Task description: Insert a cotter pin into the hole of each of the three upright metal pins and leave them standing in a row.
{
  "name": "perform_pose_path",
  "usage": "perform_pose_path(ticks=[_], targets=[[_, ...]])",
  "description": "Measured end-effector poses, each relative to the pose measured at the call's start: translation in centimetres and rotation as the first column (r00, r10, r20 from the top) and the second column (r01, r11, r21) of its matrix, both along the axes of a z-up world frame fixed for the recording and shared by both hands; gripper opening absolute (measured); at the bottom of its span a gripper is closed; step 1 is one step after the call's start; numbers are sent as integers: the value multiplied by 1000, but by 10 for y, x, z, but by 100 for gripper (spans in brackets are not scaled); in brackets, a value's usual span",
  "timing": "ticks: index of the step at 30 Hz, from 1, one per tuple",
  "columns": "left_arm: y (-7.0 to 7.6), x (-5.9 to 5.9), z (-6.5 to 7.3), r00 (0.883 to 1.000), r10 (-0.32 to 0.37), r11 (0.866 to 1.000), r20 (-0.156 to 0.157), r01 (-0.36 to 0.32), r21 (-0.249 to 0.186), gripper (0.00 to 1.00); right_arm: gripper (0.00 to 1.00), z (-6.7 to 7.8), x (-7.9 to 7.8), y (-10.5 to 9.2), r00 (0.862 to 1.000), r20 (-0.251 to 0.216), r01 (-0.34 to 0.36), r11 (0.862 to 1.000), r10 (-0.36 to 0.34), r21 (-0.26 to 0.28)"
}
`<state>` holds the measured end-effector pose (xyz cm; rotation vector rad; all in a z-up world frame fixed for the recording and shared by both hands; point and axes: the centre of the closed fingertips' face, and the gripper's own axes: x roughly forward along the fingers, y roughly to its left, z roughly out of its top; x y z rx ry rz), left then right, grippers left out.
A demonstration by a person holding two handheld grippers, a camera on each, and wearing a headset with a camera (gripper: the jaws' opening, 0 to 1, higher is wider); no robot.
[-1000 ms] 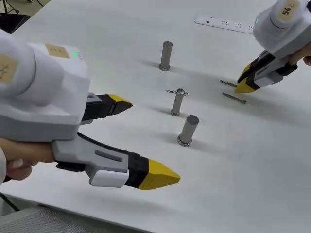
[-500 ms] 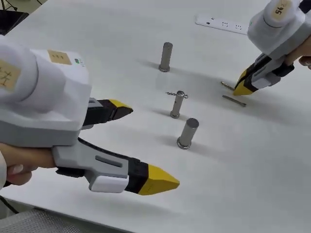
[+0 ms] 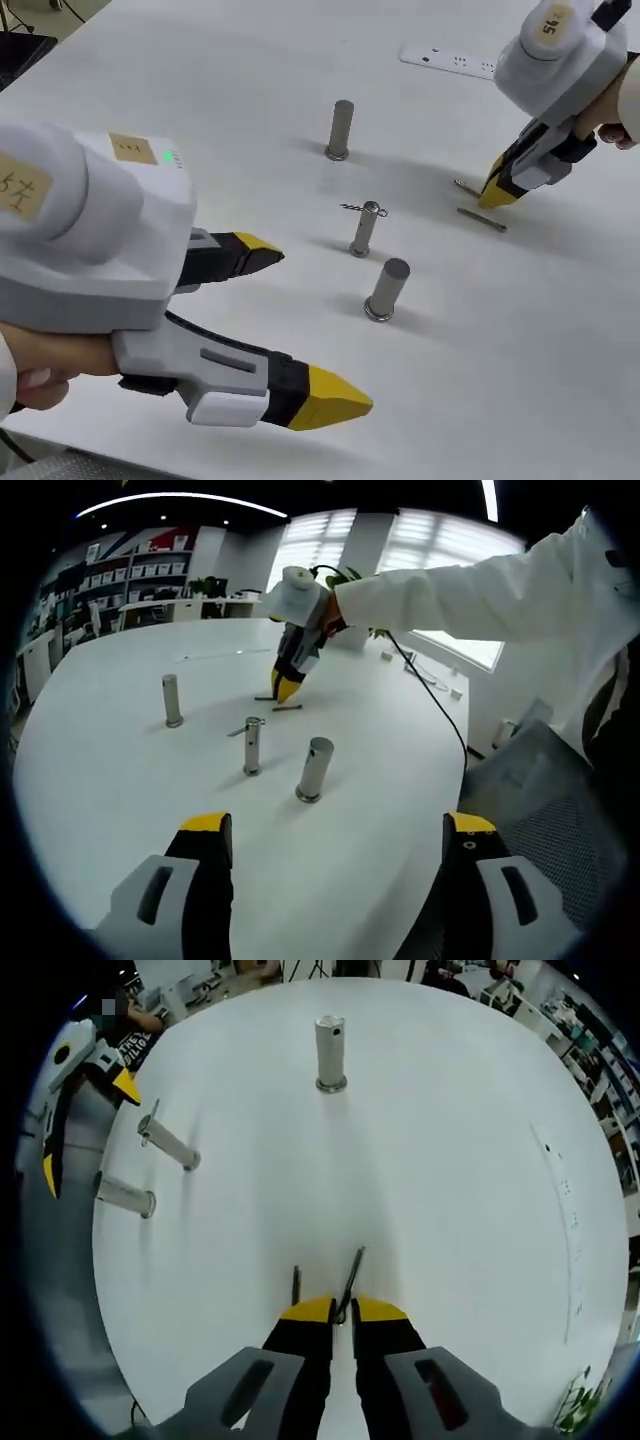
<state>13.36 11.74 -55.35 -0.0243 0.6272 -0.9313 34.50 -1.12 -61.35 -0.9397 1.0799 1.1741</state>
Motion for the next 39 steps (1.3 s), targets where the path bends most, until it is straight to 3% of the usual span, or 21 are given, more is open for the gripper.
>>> perform_pose_path(ticks=[3,5,12,23,33,39], targets=[[1,2,4,1000,6,1000,19,-5,-11,82,0,0,1,0,999,34,14,1000,-14,-10],[3,4,5,999,18,1000,29,-18,-7,84,0,-1,0,0,1000,29,-3,1000,3,-15],[5,4,6,999,27,1000,30,-27,3,84,0,-1,4,1,998,57,-23,1000,24,-17],[8,2,12,999,35,999,40,-37,26,84,0,-1,3,3,998,53,-28,999,29,-15],[10,3,18,997,49,998,59,-51,28,84,0,22,-18,5,992,68,-107,994,107,-2],[14,6,21,995,65,998,69,-67,22,84,0,44,-37,4,989,88,-122,992,119,34]])
